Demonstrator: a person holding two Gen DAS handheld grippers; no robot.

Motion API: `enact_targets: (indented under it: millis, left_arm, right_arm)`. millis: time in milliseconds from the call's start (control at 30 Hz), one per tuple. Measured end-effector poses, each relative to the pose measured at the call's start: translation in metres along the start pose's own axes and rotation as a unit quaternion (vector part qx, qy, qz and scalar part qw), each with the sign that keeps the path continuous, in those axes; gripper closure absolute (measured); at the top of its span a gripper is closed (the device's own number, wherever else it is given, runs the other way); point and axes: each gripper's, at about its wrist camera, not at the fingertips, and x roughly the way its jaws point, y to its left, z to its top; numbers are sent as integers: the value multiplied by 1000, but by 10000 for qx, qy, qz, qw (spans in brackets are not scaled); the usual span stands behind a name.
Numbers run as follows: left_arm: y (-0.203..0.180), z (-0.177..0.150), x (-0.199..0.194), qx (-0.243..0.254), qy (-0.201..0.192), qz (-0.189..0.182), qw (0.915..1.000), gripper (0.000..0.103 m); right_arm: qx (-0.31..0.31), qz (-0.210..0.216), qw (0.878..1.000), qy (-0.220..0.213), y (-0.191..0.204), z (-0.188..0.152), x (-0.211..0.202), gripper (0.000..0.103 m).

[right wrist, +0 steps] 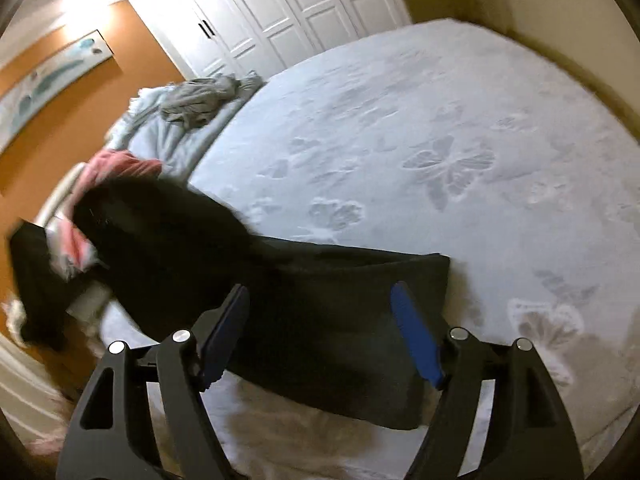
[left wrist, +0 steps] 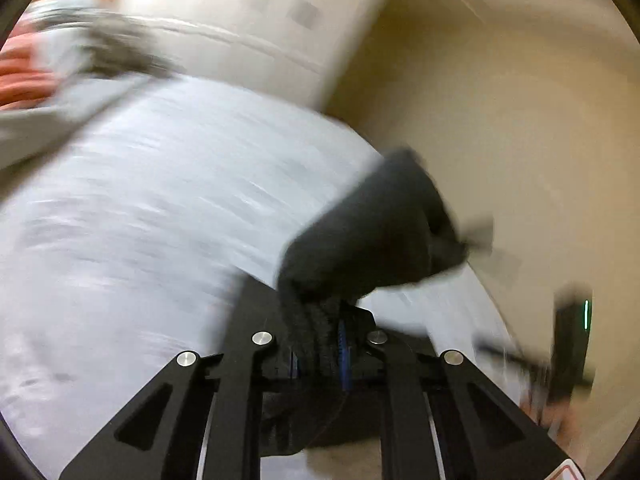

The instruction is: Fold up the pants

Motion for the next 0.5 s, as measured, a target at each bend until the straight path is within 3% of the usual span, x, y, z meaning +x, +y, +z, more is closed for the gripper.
enact_targets:
  millis: [100, 133, 200, 367, 500]
  left_arm:
    - [46, 13, -35, -210, -499, 1080, 9927, 91]
    - [57, 14, -40, -184, -526, 1419, 9883, 91]
    - [78, 11, -40, -396, -391, 1727, 9834, 92]
    - [136, -12, -22, -1475, 409, 1508, 9766, 93]
    - [142, -17, -27, -1458, 411, 1527, 9766, 93]
  right_arm:
    - [-554, -232, 9979, 240, 35, -16, 28, 31]
    - [-767, -291, 9961, 313, 50, -22, 40, 31]
    - [-1258, -291, 9902, 523, 85, -36, 70, 31]
    - [-2147, -200, 9720, 936, 161, -66, 140, 32]
    - [-2446, -277, 9630, 1098, 190, -74, 174, 33]
